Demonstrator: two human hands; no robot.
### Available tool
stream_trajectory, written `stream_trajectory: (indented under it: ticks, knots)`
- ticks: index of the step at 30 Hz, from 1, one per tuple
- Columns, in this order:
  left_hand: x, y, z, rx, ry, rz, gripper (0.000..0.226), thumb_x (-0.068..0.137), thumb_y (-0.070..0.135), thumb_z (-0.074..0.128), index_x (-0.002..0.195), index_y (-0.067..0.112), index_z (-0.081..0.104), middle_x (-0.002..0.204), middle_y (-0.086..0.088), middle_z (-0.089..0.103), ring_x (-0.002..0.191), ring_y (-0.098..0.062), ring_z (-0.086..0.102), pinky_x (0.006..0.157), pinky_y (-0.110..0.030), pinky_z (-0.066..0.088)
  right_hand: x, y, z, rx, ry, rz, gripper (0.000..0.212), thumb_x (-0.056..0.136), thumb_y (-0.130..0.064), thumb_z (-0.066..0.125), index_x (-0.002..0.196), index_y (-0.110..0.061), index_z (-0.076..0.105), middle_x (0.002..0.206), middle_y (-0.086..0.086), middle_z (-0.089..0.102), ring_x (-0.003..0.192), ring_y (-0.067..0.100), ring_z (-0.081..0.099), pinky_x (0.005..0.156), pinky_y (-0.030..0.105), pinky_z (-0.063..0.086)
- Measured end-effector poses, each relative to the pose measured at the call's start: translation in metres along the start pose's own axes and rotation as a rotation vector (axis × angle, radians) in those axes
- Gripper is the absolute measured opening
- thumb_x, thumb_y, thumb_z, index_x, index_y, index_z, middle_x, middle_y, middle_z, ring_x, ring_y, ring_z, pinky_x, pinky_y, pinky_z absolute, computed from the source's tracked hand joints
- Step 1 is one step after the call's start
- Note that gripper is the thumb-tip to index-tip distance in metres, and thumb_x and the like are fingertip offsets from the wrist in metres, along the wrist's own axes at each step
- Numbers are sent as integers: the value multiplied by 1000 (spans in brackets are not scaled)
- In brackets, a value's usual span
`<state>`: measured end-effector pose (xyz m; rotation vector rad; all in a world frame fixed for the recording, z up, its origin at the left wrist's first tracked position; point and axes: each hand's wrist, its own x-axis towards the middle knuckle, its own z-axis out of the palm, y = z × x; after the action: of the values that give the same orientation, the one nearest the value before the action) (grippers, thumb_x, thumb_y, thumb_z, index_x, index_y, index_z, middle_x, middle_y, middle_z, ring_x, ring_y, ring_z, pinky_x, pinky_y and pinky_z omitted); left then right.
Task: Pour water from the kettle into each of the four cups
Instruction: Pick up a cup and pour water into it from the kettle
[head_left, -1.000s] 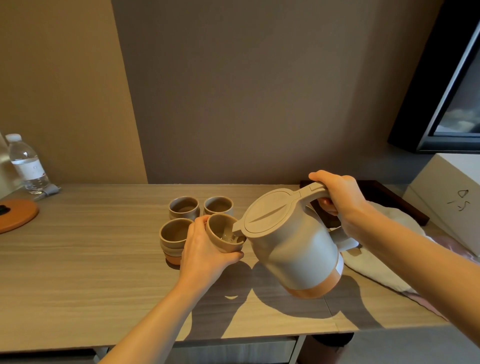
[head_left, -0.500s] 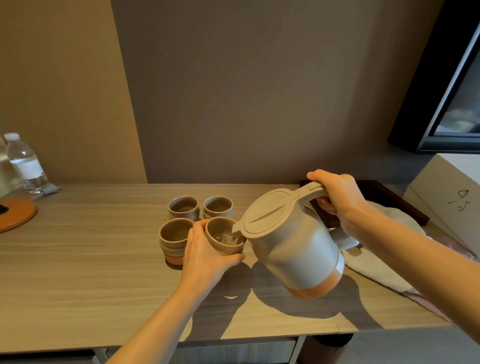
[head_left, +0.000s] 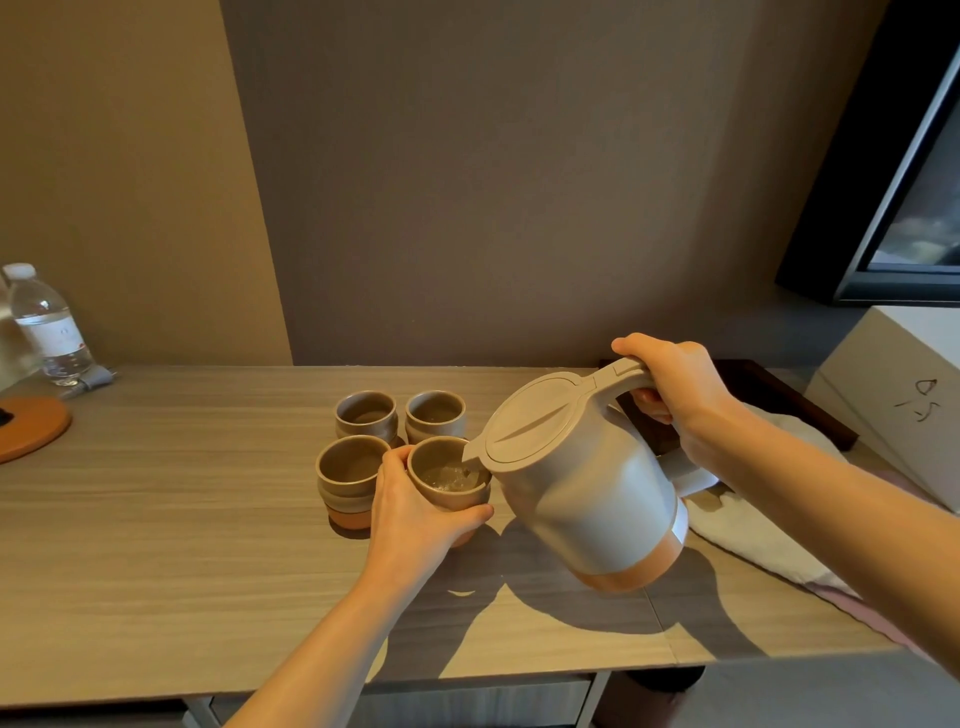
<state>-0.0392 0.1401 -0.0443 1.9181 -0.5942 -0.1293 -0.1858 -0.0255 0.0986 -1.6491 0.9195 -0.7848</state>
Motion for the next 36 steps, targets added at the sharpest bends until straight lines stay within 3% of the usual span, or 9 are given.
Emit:
stream_trajectory:
  ticks: [13, 23, 36]
  knots:
    - [-1, -1, 1, -53, -33, -17, 102, 47, 35, 95, 127, 29, 32, 130, 5, 48, 121, -16, 47, 94, -30, 45, 2, -2, 1, -5, -12, -11, 30, 88, -32, 61, 73, -5, 59, 57, 4, 47, 47, 11, 40, 53, 24, 35]
    - [-2, -4, 2, -61, -23, 0, 100, 46, 35, 96, 122, 32, 31, 118, 12, 44, 113, -10, 45, 89, -25, 44, 4, 0, 2, -3, -3, -4, 29, 89, -32, 61, 77, -5, 61, 65, 6, 52, 56, 12, 46, 57, 24, 38]
    - [-3, -9, 6, -84, -22, 5, 100, 47, 34, 95, 124, 32, 32, 121, 11, 45, 114, -10, 45, 91, -27, 46, 9, 5, 4, -24, -1, 6, 29, 89, -35, 61, 79, -7, 64, 69, 6, 56, 61, 12, 49, 60, 25, 39]
